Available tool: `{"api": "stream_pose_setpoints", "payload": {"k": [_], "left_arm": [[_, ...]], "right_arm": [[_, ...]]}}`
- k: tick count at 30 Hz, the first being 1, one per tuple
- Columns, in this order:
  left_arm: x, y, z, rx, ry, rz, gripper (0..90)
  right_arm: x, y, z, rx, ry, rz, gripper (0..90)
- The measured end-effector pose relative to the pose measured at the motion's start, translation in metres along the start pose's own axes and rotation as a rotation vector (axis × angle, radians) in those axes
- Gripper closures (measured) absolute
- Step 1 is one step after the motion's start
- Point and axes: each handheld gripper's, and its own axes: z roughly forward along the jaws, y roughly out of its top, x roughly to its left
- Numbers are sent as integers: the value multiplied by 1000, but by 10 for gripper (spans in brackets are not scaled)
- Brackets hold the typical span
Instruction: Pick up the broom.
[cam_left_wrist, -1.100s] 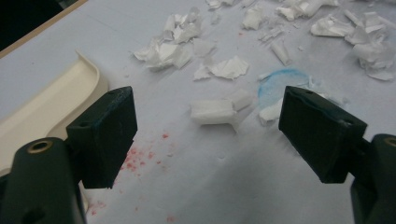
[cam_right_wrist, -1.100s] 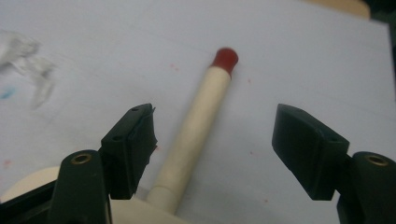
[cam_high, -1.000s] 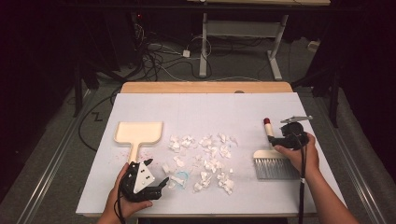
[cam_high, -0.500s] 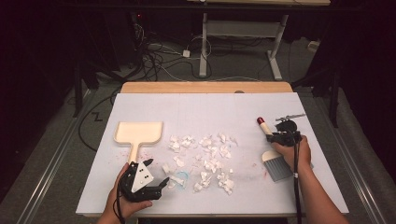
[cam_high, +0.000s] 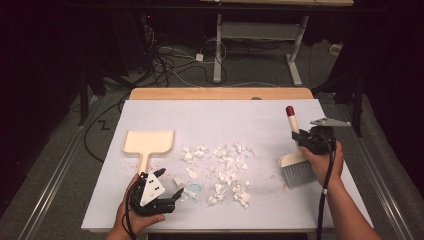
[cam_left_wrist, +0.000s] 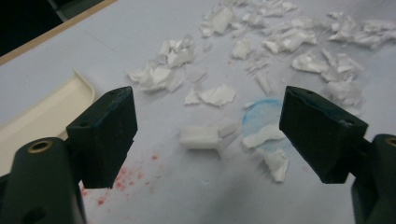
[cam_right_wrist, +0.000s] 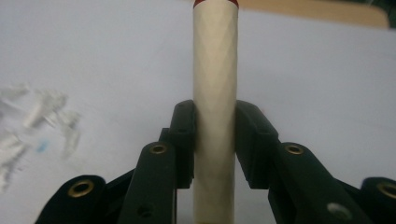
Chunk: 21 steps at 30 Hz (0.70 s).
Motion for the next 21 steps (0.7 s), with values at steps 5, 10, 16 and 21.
{"api": "stream_pose_setpoints", "payload": {"k": [5, 10, 16, 21], "left_arm": [[-8, 22, 2, -36, -68, -17, 185], [-27, 65, 25, -73, -154, 62, 186], [-48, 102, 45, -157, -233, 64, 198], [-71, 129, 68, -187, -249, 49, 210]], "right_arm": [[10, 8, -21, -94, 9, -19, 715], [24, 22, -41, -211, 39, -46, 716], [42, 28, -55, -259, 84, -64, 716], [82, 33, -68, -291, 166, -138, 716]]}}
